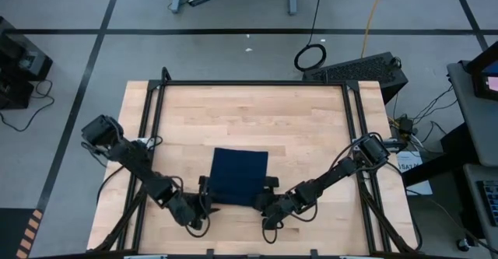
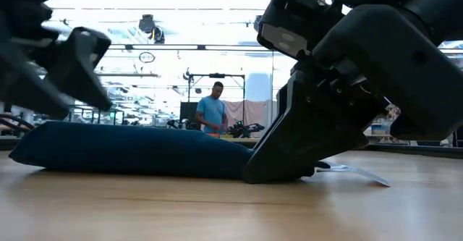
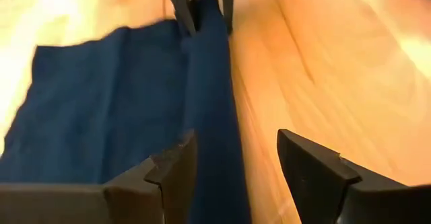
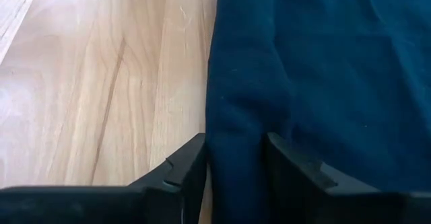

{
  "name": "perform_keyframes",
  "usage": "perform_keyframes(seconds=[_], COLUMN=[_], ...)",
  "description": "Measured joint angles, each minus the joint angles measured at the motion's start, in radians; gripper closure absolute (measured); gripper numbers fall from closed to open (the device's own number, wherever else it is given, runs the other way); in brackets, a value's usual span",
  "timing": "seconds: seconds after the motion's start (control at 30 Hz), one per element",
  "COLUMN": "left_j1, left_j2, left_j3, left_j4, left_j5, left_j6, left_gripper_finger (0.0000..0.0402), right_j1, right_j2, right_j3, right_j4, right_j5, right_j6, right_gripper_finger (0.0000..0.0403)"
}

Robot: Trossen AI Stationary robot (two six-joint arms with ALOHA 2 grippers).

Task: Roll towel
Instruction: Roll the dark blue towel

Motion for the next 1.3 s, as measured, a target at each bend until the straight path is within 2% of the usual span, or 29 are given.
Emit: perform_keyframes(seconds=[0.17,0.37,0.63,0.73,0.83,0.97,1.1,1.17,1.3], left_j1=[-0.011,-0.019,-0.001,0.015,0.043,0.073,0.096,0.102,0.123], left_j2=[0.05,0.092,0.133,0.134,0.133,0.133,0.133,0.13,0.097], left_j3=[0.0,0.0,0.003,0.003,0.004,0.004,0.004,0.004,0.002], left_j4=[0.006,-0.023,-0.031,-0.041,-0.052,-0.072,-0.07,-0.069,-0.07], left_j5=[-0.01,-0.035,-0.052,-0.024,0.043,0.092,0.142,0.165,0.237], left_j6=[-0.072,-0.064,-0.162,-0.211,-0.253,-0.259,-0.236,-0.234,-0.256], left_gripper_finger=[0.0167,0.0125,0.0129,0.0154,0.0198,0.0283,0.0375,0.0389,0.0386], right_j1=[-0.002,-0.002,-0.001,-0.001,-0.001,0.013,0.037,0.053,0.09], right_j2=[0.0,0.001,0.001,0.0,-0.018,-0.068,-0.135,-0.169,-0.204], right_j3=[0.0,0.0,0.0,0.0,0.0,-0.004,-0.006,-0.005,-0.005], right_j4=[0.003,0.004,0.004,0.005,0.004,-0.036,-0.096,-0.134,-0.204], right_j5=[-0.002,-0.003,-0.006,-0.005,-0.004,0.017,0.062,0.083,0.098], right_j6=[0.009,0.011,0.0,-0.016,-0.047,-0.143,-0.276,-0.305,-0.307], right_gripper_finger=[0.0264,0.0264,0.0264,0.0264,0.0263,0.0247,0.0205,0.018,0.0142])
